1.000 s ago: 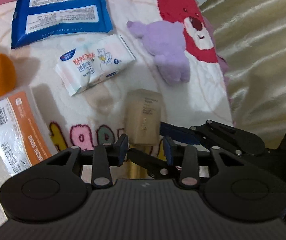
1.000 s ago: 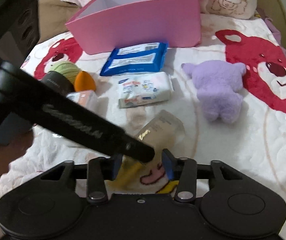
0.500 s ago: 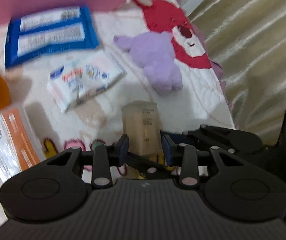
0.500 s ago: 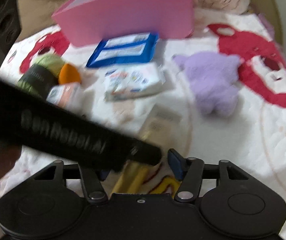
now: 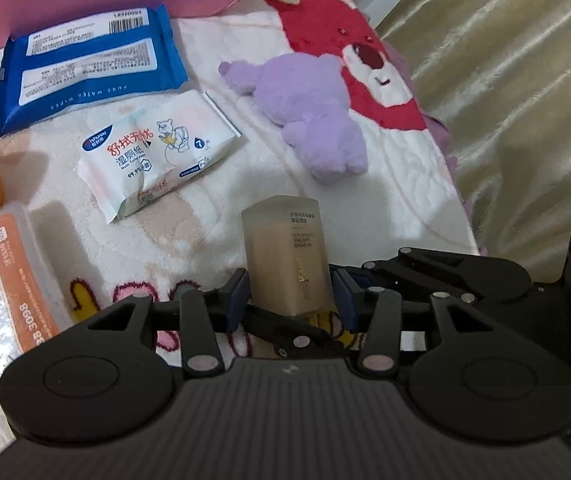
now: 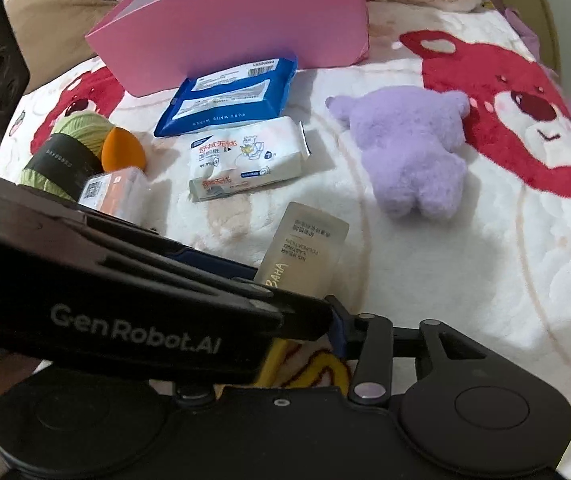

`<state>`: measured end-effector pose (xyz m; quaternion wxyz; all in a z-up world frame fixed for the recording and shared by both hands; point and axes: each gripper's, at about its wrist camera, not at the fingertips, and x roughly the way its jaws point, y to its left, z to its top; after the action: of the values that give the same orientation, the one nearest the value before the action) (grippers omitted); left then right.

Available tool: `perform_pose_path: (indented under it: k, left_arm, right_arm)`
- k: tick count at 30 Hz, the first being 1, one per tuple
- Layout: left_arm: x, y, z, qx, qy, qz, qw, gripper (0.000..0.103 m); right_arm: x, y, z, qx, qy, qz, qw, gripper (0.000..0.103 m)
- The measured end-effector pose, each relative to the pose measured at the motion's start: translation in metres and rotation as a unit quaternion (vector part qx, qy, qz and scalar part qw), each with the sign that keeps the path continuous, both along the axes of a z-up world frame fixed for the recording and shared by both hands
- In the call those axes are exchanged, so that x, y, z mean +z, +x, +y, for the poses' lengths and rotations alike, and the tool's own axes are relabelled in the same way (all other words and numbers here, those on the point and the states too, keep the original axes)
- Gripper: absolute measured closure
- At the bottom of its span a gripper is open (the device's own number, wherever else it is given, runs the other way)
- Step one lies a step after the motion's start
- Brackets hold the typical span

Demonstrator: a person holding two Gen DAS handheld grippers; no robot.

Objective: Organize objects
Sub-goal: 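Carry the gold-capped bottle with the left tool into the pink box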

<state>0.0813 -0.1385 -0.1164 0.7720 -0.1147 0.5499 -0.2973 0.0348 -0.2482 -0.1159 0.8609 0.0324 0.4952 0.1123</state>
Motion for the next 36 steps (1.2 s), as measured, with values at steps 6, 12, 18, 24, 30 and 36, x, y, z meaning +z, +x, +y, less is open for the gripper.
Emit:
perform_pose_path:
  k: [6,12,18,24,30,36]
  left_arm:
    - [0.016,-0.007,0.013,0.003,-0.013,-0.005,0.9999,0.059]
    - [0.055,-0.014,0.024,-0.009,-0.011,-0.04,0.9991,0.059]
    - [0.11,-0.008,0.039,-0.011,0.0,-0.095,0.9955,0.059]
    - [0.159,0.027,0.061,-0.003,-0.005,-0.131,0.9913,0.059]
    - [0.187,0.088,0.073,0.017,-0.01,-0.149,0.9887,0.059]
    - [0.181,0.164,0.073,0.033,-0.015,-0.143,0.989,0.06]
  right_arm:
    - [0.014,-0.012,0.011,0.023,-0.017,-0.029,0.999,0.055]
    - [0.044,-0.019,0.018,0.016,-0.01,-0.059,0.998,0.055]
    - [0.09,-0.006,0.034,0.022,-0.014,-0.091,0.996,0.056]
    - [0.135,0.029,0.045,0.053,-0.023,-0.134,0.989,0.056]
    - [0.167,0.092,0.053,0.073,-0.043,-0.152,0.985,0.056]
    - [0.168,0.17,0.057,0.085,-0.072,-0.149,0.983,0.056]
